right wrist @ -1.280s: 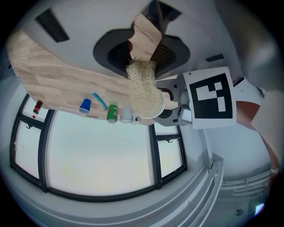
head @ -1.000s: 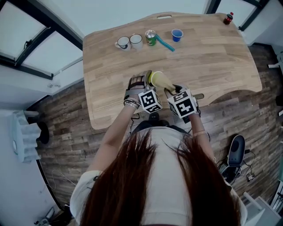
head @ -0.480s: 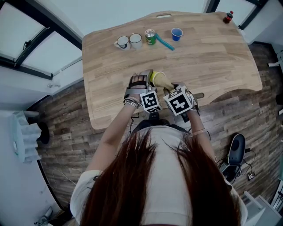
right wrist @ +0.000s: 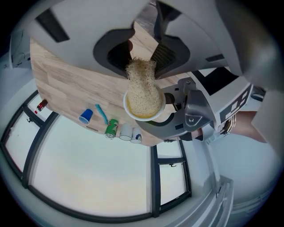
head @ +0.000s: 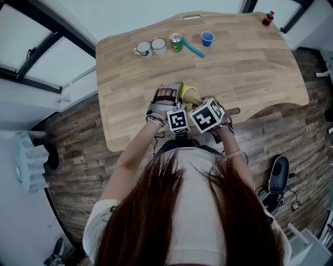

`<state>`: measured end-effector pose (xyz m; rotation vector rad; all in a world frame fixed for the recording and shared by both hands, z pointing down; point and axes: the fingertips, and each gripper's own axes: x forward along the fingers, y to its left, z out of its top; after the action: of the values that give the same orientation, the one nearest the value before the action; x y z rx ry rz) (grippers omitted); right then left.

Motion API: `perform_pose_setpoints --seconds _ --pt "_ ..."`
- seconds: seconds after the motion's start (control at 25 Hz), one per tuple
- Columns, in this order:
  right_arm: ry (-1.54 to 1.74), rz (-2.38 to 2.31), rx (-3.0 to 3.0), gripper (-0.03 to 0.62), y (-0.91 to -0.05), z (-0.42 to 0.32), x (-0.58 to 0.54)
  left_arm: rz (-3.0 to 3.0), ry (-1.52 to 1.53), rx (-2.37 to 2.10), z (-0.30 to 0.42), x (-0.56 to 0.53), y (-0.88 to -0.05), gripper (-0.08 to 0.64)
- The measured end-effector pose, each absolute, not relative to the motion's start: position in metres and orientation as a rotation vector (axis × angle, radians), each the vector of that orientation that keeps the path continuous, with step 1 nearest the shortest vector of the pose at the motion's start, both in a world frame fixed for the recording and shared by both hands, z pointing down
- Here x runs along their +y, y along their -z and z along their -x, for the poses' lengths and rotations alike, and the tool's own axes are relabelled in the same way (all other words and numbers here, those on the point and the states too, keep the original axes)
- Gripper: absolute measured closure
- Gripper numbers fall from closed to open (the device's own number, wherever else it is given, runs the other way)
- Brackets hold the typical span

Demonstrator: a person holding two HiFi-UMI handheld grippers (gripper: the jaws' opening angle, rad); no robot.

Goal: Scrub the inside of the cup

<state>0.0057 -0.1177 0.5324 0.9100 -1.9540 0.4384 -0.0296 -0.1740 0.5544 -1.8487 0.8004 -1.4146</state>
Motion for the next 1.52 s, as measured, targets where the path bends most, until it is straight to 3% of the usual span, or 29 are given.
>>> perform_pose_setpoints --seconds 0.84,1.52 --pt "-0.798 -0.911 -2.007 0.468 -0.536 0.001 -0.118 1.767 1.339 0.687 0.020 -0.166 -0.561 0.298" --pt "-1.755 -0.873 -2.170 0.475 -0.521 0.012 -0.121 1.735 1.244 0.764 0.020 -0.172 -0.540 0.301"
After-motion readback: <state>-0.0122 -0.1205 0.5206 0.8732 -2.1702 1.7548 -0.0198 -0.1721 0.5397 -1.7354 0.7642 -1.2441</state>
